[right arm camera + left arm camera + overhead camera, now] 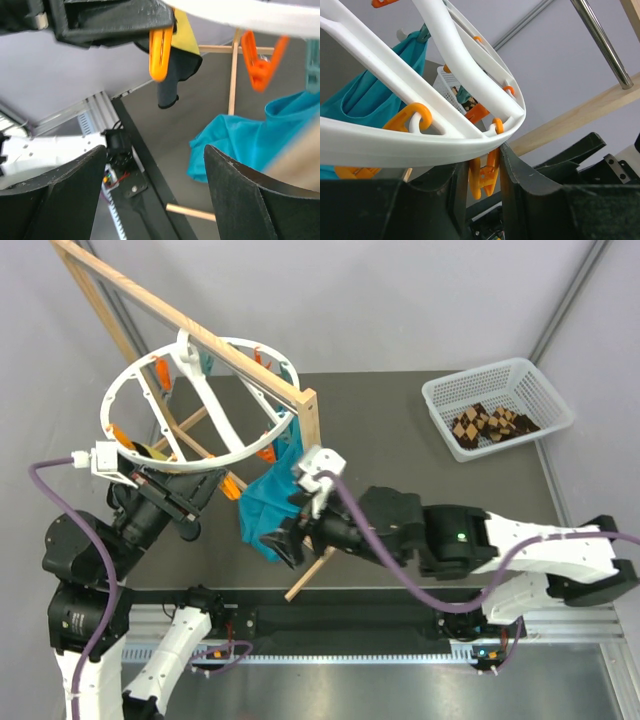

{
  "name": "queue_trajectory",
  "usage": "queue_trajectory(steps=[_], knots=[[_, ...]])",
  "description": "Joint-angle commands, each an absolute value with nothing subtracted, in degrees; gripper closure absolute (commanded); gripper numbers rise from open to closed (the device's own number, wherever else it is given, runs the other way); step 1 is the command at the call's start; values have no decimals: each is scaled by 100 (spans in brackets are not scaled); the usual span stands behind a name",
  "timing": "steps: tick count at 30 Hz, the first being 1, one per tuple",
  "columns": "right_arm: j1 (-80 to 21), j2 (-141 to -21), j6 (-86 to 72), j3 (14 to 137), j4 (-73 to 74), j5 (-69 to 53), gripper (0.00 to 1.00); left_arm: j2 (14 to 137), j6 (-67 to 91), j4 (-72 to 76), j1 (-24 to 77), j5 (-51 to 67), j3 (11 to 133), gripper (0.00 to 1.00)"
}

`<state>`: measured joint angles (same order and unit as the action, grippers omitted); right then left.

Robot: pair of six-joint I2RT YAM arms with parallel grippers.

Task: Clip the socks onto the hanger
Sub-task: Open the clamp at the hanger, then adjust the sock in the bin.

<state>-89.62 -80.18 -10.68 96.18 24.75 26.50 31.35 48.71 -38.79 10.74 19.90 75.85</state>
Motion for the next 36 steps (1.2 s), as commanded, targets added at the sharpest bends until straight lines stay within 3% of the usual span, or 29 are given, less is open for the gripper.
queue_trajectory(steps=[1, 7, 12, 15, 19, 21, 22, 23, 25, 31, 36], knots=[[-9149, -7182, -1492, 9170, 3013, 2672, 23, 3208, 4729, -3841, 1028, 2012, 7567, 100], [-9211, -5892, -2642, 7765, 4005, 3206, 24, 3164, 4632, -3876, 1028, 2144, 7594, 100], [-9097, -5116, -4435, 6472, 5034, 4815, 22, 3182, 4465, -3964, 1028, 2188, 7682, 100], [-8107, -4607, -4948, 5978, 5133, 4730, 26, 3155, 4360, -3964, 1028, 2215, 7629, 100], [-5660, -4202, -3949, 5371, 4291, 4045, 28, 3129, 4280, -3964, 1028, 2197, 7480, 100], [-4593, -4341, -3266, 5187, 3483, 3072, 30, 3103, 4271, -3946, 1028, 2180, 7349, 100], [-3405, -4716, -3122, 5159, 3193, 2545, 30, 3085, 4280, -3929, 1028, 2197, 7304, 100], [-2810, -4989, -3016, 5168, 2782, 1365, 32, 3068, 4306, -3885, 1028, 2206, 7208, 100], [-1720, -5952, -2795, 5509, 2523, 749, 35, 3059, 4307, -3850, 1028, 2224, 7128, 100], [-1029, -8724, -2443, 7827, 2425, 2012, 27, 2971, 4157, -3885, 1037, 2092, 6935, 100], [-300, -11532, -2821, 11069, 3846, 2249, 22, 2944, 4122, -3920, 1037, 2074, 6908, 100]])
